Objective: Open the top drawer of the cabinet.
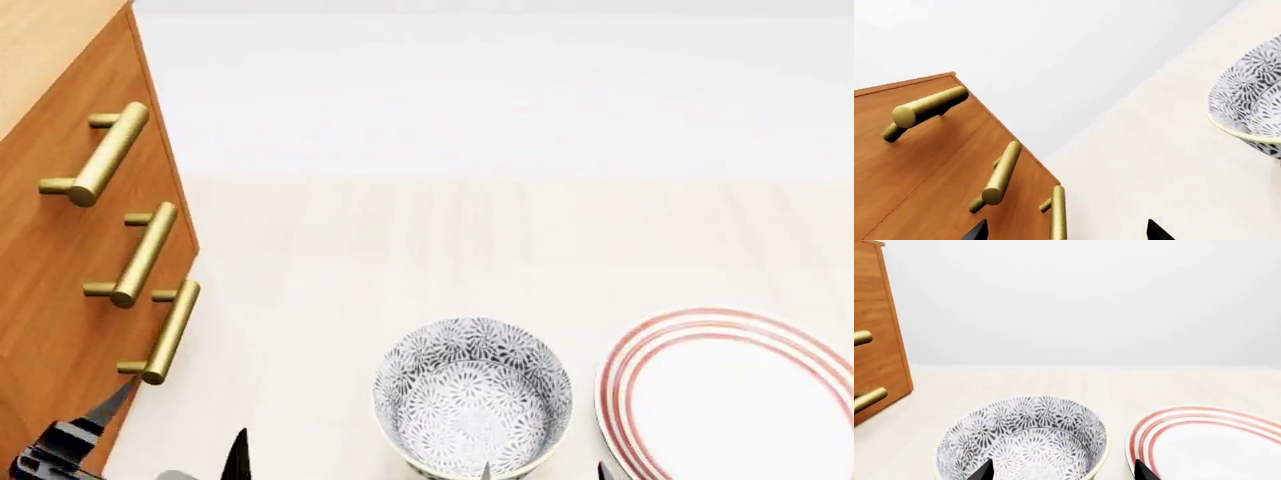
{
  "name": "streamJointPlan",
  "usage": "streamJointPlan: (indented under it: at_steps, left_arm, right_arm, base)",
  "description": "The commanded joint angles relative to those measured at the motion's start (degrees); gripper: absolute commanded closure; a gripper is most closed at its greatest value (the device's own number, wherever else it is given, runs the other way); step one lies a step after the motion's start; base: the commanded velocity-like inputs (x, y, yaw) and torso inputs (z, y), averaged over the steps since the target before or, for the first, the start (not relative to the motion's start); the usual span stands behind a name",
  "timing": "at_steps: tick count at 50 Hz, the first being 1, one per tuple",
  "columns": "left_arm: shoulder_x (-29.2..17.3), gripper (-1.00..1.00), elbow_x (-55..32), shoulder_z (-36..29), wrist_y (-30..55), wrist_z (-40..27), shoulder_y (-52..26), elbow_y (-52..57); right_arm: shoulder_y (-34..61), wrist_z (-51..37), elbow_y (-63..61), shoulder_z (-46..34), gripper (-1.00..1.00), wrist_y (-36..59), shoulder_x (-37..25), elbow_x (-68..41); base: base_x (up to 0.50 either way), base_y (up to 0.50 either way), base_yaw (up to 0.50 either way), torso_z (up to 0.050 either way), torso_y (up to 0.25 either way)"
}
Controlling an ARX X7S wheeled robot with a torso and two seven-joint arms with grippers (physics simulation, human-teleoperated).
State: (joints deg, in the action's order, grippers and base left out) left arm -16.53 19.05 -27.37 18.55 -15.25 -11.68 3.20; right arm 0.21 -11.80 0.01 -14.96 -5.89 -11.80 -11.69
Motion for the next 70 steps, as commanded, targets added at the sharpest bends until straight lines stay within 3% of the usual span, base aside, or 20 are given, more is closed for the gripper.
streamJointPlan:
  at_steps: [1,14,31,53,70]
  left_arm:
    - [-1.44,-1.0,13.83,-7.64,8.83,6.5,-7.1,0.43]
    - [-2.27,-1.0,25.81,-16.17,13.49,9.87,-13.25,-2.74]
    - [-5.15,-1.0,36.42,-21.6,18.32,16.66,-19.31,-3.69]
    - [-10.13,-1.0,41.49,-21.28,21.98,24.35,-22.99,2.17]
    - [-11.47,-1.0,41.22,-18.35,23.23,25.66,-26.44,3.21]
  right_arm:
    - [0.08,1.35,0.2,0.95,-1.0,-0.17,0.83,0.53]
    - [0.08,1.19,0.2,0.66,-1.0,-0.14,0.52,-0.14]
    - [0.32,1.14,1.05,0.24,-1.0,-0.3,0.42,-1.14]
    - [0.3,1.4,2.73,-0.69,-1.0,-0.79,0.28,-2.07]
    - [0.1,1.16,2.49,-1.28,-1.0,-0.45,-0.08,-2.65]
  base:
    - [0.0,0.0,0.0,0.0,0.0]
    - [0.0,0.0,0.0,0.0,0.0]
    - [0.0,0.0,0.0,0.0,0.0]
    - [0.0,0.0,0.0,0.0,0.0]
    - [0.0,0.0,0.0,0.0,0.0]
